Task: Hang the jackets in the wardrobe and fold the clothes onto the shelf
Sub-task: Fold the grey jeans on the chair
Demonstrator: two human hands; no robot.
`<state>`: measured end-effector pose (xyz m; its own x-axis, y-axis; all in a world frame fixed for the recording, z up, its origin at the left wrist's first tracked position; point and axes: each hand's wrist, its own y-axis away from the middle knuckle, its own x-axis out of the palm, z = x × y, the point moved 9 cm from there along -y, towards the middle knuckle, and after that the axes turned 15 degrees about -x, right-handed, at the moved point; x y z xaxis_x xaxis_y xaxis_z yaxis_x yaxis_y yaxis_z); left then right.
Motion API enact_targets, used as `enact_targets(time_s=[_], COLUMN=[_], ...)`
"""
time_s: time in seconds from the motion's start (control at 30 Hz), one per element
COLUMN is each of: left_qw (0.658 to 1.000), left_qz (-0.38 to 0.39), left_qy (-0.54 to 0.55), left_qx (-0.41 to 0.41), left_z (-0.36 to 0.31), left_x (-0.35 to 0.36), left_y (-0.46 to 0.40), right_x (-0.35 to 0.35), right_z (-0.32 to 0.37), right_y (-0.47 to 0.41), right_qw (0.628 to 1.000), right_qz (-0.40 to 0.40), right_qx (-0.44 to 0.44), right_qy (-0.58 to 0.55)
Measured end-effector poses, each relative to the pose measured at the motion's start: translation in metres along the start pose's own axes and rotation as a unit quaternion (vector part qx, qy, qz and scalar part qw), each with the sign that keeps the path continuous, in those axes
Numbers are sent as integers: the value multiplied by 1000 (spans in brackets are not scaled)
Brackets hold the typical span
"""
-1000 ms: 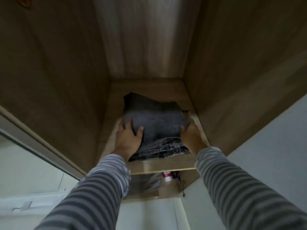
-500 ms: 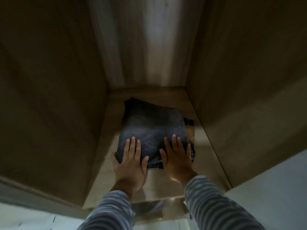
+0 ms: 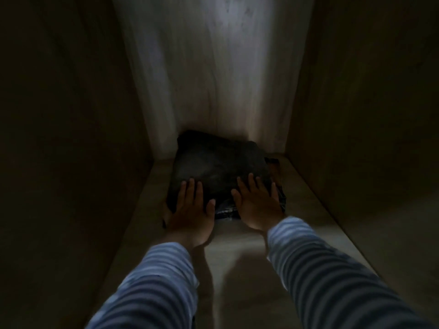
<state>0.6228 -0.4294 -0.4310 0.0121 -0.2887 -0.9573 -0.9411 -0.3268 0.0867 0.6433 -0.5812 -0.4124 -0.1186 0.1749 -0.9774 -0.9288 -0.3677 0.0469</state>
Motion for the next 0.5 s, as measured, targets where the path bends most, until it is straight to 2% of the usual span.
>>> enact_targets(time_s=[0.17,0.33,0.4,0.5], left_qw=[1000,1000,998,987], left_qz=[-5,18,57,159], left_qy=[2,-9,-24,-29], left_qx=[7,7,-1,-21], left_z=[-4,3,7,16], left_x=[0,1,-1,-9], left_y=[-24,5,21,57], right_x=[1,3,-1,-13], right_z=[-5,0,3,14], right_y=[-20,3,18,53], right_qw=[1000,1000,999,995], right_qz=[0,24,50,100], right_qx=[11,6,-1,6], right_qy=[3,7,15,28])
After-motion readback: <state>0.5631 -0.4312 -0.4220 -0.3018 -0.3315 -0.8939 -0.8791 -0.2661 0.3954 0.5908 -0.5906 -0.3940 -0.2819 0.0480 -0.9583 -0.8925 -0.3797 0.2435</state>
